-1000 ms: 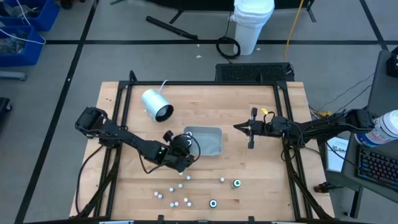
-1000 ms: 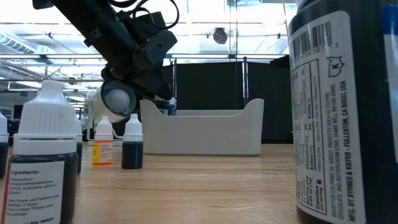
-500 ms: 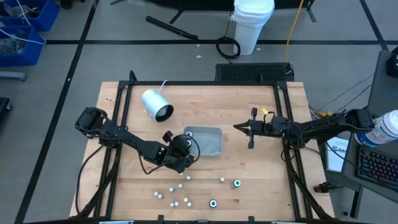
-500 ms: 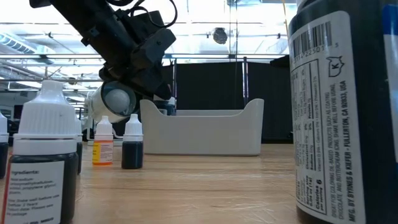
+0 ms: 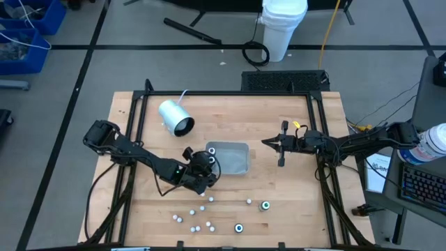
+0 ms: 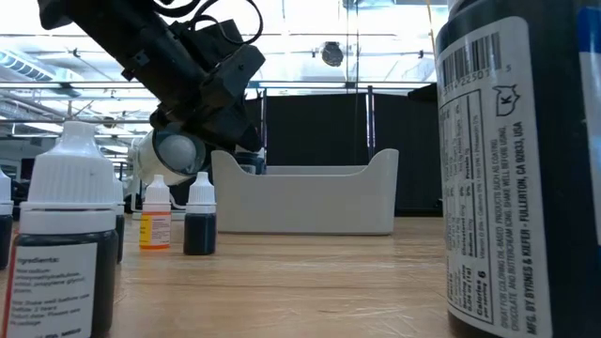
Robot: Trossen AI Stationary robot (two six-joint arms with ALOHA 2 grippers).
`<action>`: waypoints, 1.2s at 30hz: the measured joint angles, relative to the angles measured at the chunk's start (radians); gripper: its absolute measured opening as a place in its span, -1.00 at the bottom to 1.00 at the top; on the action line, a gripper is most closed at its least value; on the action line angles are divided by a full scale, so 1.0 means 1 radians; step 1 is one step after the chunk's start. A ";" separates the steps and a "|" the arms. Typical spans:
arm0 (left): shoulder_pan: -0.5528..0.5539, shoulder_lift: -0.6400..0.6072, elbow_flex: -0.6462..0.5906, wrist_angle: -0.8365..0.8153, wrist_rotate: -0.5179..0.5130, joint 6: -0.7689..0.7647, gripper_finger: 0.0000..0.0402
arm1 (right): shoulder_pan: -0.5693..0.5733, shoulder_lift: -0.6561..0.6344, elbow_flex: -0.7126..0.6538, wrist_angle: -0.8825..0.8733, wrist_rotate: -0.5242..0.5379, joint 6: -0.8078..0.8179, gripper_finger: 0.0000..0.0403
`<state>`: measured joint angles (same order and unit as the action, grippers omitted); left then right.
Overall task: Pick & Place food coloring
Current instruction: Put the big black food coloring bottle into the gray bin
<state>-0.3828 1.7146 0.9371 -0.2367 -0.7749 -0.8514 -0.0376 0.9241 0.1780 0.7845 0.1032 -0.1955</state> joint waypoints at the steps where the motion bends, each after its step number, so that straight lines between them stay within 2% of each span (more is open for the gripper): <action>1: 0.000 0.000 0.000 0.011 0.005 0.008 -0.35 | 0.000 0.000 0.000 0.000 0.000 0.000 -1.00; 12: -0.029 0.002 -0.001 0.049 0.014 0.061 -0.35 | 0.000 0.000 0.000 0.000 0.000 0.000 -1.00; 18: -0.052 0.003 -0.002 0.031 -0.044 0.064 -0.35 | 0.000 0.000 0.000 0.000 0.000 0.000 -1.00; 23: -0.066 0.003 -0.002 0.022 -0.078 0.059 -0.35 | 0.000 0.000 0.000 0.000 0.000 0.000 -1.00; 30: -0.055 0.003 -0.002 0.014 -0.075 0.053 -0.35 | 0.000 0.000 0.000 0.000 0.000 0.000 -1.00; 36: -0.050 0.003 -0.002 -0.043 -0.080 -0.008 -0.35 | 0.000 0.000 0.000 0.000 0.000 0.000 -1.00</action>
<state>-0.4328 1.7180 0.9352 -0.2794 -0.8550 -0.8595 -0.0374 0.9239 0.1780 0.7849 0.1030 -0.1955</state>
